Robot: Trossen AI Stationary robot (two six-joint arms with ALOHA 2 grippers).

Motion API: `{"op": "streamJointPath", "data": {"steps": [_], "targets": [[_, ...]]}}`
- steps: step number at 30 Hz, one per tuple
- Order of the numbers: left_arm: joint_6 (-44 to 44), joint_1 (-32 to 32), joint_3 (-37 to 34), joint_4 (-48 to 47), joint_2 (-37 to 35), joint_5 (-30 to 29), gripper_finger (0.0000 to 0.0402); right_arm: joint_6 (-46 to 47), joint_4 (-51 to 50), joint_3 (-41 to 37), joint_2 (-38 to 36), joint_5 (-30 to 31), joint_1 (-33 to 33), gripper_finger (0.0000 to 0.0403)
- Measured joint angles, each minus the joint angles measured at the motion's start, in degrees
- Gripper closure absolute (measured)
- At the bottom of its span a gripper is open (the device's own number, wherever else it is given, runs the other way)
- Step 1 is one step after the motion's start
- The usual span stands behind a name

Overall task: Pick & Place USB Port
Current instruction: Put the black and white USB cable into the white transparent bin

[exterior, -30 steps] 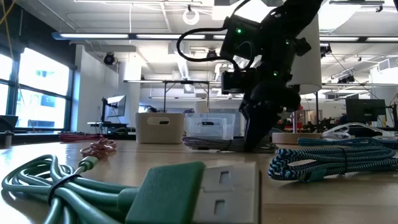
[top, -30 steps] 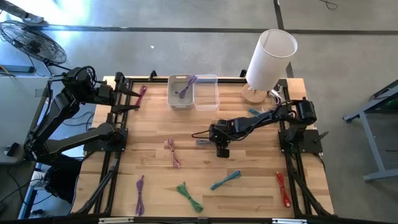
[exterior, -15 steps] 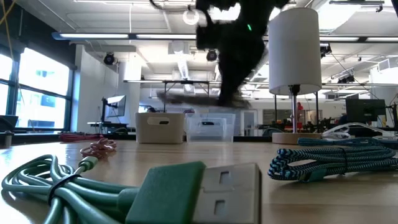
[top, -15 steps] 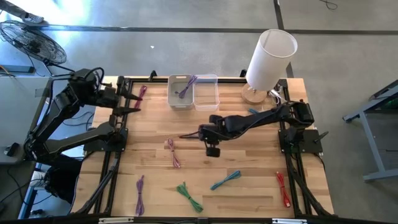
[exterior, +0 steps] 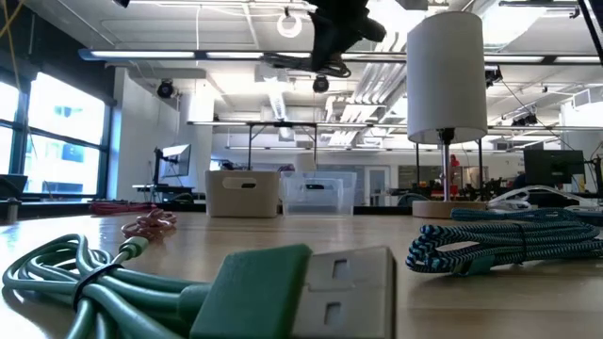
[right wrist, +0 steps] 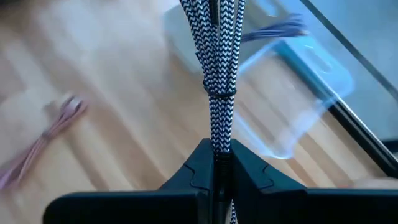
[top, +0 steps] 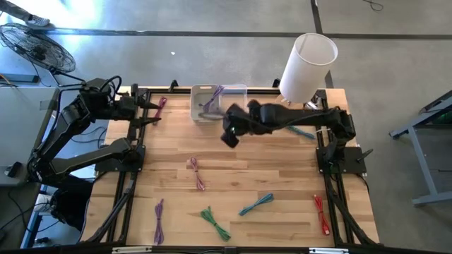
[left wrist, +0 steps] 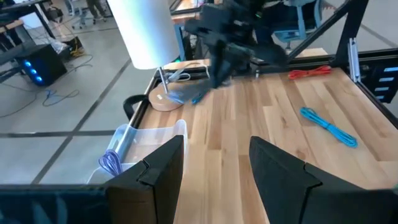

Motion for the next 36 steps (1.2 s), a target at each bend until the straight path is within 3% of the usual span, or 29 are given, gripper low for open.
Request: {"op": "streamJointPath", "data": {"steps": [5,16,24,36], "targets": [[0.0,0.0,0.0,0.0,0.0,0.0,0.0222,5.3,-1.9,1.1,0.0,-1.0,-3.7,0.0383],[0.0,0.0,0.0,-3.8,0.0,-2.1,0.0222,15.3,5.6,1.1,0.0,-11.8,-13.4,0.0383],[-0.1,0.0,0.0,-6.1,0.0,-2.1,0.0222,21.6,7.1,1.1,2.5,-13.6,-15.1,0.0383],[0.1,0.0,0.0,-9.0,0.0,-2.1,0.0222,25.6,10.8,1.1,8.6,-11.2,-15.9,0.0383]]}}
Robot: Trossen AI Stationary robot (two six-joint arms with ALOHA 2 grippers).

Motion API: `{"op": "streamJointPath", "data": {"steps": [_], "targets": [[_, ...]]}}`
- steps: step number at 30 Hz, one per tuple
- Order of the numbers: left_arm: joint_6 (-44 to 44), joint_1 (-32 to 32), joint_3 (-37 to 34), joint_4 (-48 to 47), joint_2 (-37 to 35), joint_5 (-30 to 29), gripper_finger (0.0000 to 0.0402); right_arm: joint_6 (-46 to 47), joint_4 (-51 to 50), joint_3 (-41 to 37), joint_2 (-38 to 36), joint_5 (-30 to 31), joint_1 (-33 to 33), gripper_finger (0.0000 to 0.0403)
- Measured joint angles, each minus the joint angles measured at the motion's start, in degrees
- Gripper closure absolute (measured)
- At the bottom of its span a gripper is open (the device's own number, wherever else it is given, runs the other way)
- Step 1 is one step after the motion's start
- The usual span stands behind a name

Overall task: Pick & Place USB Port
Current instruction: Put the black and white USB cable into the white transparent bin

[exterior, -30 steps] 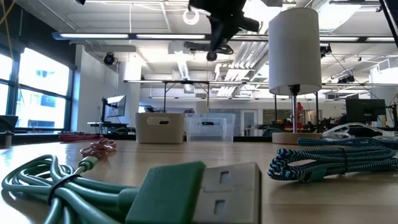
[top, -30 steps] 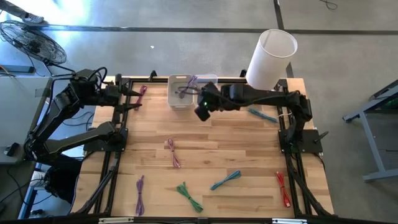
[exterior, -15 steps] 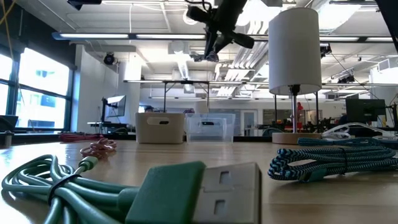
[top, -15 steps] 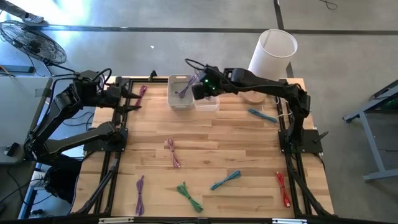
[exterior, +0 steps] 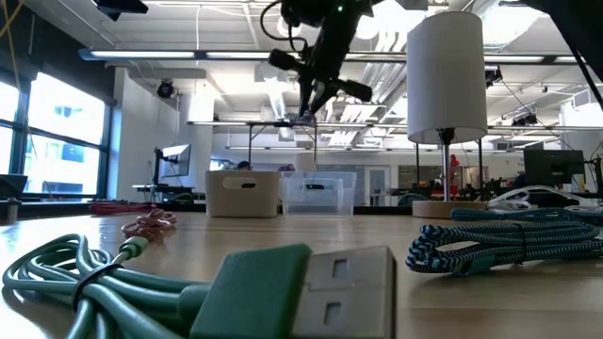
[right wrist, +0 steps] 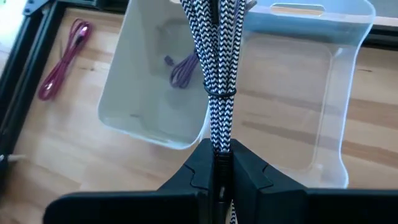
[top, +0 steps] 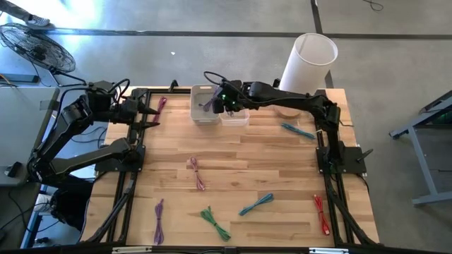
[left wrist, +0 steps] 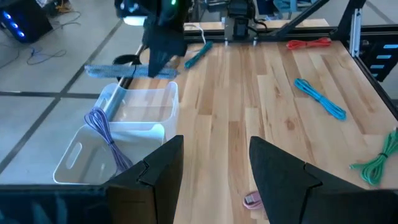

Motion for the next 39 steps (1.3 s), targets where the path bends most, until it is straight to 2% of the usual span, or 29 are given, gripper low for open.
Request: {"op": "streamJointPath", "data": {"steps": [16,39], "targets": [[2.4,0.0,0.0,-1.7,0.0,0.0,0.0222,1.6,-1.0,0.0,2.0,3.0,-1.9,0.0383],[2.6,0.0,0.0,-4.3,0.0,0.2,0.0222,-0.5,-5.2,-0.1,3.9,1.0,-3.0,0.0383]]}}
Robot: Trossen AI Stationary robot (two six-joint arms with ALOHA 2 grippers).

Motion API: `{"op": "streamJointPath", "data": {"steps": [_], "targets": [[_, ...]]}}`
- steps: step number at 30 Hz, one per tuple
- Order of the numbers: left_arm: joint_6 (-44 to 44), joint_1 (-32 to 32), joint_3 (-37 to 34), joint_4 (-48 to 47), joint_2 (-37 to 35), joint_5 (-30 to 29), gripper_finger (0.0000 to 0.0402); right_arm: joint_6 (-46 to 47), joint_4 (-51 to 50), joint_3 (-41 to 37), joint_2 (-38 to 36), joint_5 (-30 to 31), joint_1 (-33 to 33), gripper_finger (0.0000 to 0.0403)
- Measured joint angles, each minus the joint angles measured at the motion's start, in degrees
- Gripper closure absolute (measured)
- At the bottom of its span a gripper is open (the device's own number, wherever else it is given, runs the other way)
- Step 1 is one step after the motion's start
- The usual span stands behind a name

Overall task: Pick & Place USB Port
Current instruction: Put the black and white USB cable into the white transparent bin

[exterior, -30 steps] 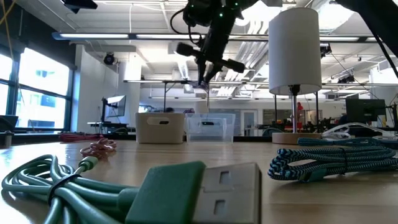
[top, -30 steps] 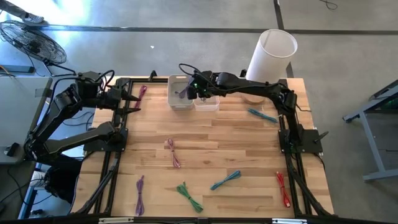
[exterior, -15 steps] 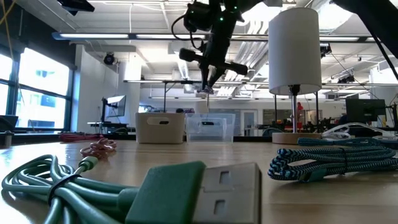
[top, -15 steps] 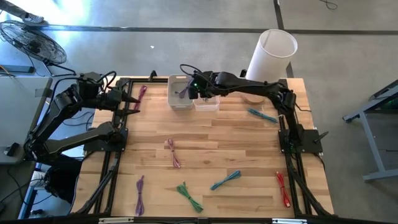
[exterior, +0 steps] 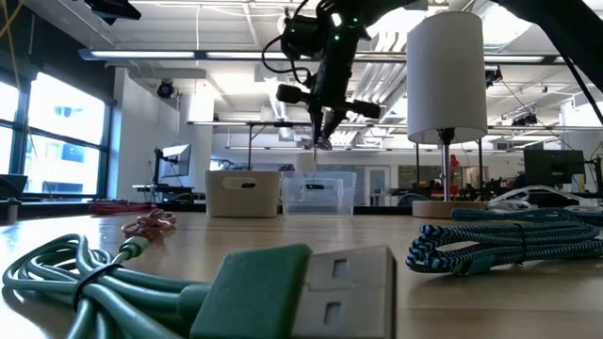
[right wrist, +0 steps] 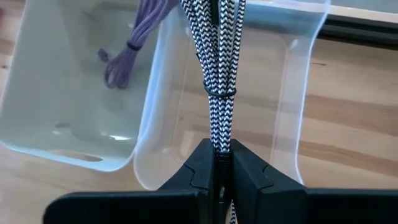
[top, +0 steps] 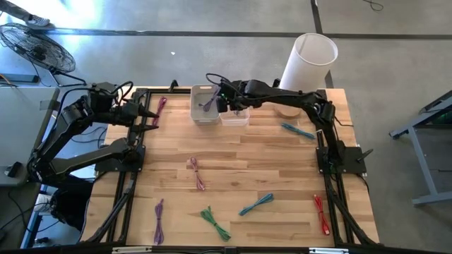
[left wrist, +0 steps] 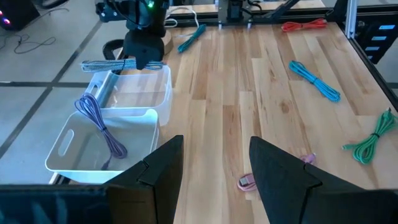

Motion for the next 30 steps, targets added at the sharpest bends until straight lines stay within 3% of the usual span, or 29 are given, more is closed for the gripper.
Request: {"op": "streamJointPath", "data": {"steps": [4,7,15,30], "targets": [[0.0,0.0,0.0,0.0,0.0,0.0,0.0222,-0.1,1.6,-1.5,-0.1,0.4,0.0,0.0383],[0.0,0.0,0.0,0.0,0.0,0.0,0.0222,-0.4,2.5,-4.5,0.0,-2.9,-0.5,0.0383],[0.9,0.0,0.0,-1.4,0.0,-0.1,0.0222,-1.5,8.7,-10.1,-0.1,-1.5,-0.4,0.0383],[1.3,0.0,0.0,-1.7,0.0,-0.1,0.0222,-4.7,10.9,-10.3,-0.1,-1.5,-2.3,0.0383]]}}
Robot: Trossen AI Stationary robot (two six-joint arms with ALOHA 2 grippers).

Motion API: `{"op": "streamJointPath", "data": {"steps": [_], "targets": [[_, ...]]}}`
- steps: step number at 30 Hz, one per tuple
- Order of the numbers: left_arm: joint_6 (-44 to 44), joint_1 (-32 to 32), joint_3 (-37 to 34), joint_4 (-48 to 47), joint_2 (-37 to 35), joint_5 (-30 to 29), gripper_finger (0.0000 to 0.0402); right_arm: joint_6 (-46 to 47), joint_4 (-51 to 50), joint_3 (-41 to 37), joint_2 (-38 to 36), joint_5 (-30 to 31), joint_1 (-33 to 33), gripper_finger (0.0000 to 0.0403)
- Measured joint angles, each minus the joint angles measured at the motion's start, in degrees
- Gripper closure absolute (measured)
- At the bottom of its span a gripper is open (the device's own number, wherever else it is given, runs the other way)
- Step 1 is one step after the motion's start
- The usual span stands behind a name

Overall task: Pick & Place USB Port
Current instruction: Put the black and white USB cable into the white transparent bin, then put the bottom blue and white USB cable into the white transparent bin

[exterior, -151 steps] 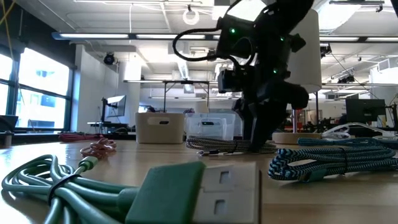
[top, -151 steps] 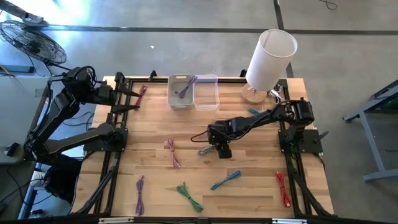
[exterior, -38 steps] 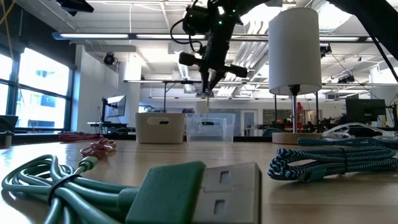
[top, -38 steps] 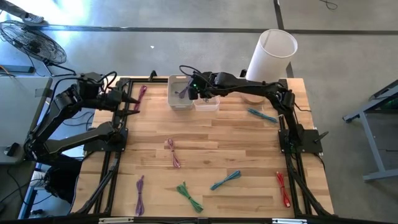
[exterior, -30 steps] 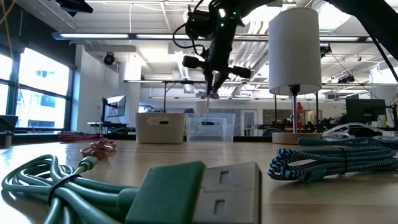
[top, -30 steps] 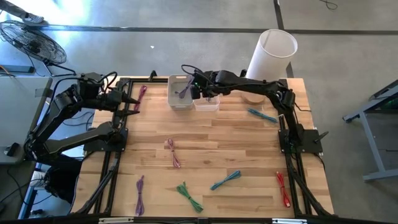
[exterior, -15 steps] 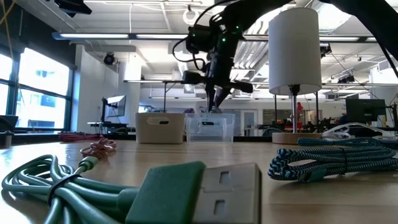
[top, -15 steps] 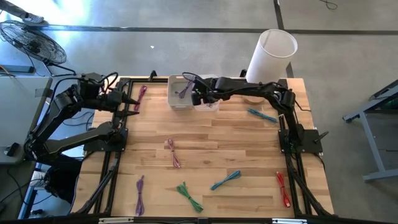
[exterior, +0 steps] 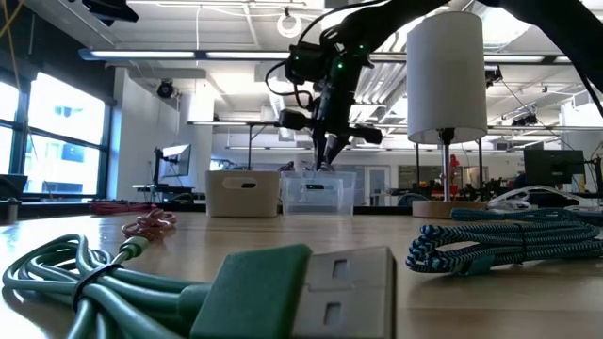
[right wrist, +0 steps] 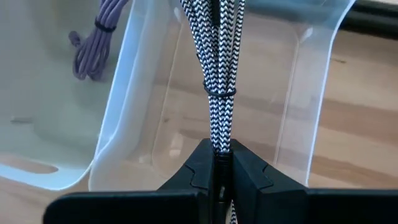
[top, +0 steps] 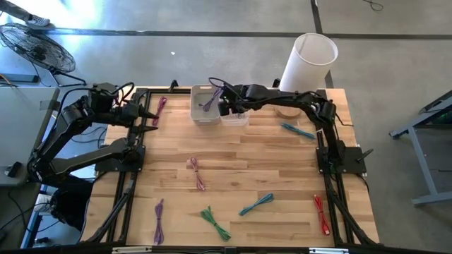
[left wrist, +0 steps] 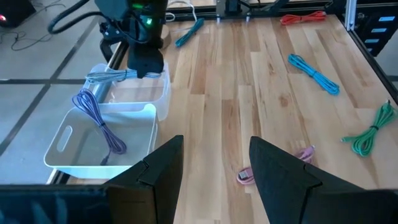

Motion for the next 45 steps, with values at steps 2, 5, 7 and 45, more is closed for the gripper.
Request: {"op": "streamJointPath", "data": {"steps": [2,5,7,45], "targets": [[0.0,0.0,0.0,-0.7,0.0,0.0,0.0222,-1.3,0.0,0.0,0.0,1.0,-0.2,0.0383],[0.0,0.0,0.0,-1.6,0.0,0.0,0.0222,-2.9,0.0,0.0,0.0,1.1,-0.6,0.036],[0.0,0.0,0.0,-2.0,0.0,0.0,0.0222,-3.1,0.0,0.0,0.0,1.4,-0.6,0.0332],[0.4,0.0,0.0,-3.8,0.0,-2.0,0.0222,-27.1,-9.9,0.2,-29.7,-33.7,24.2,0.021]]}}
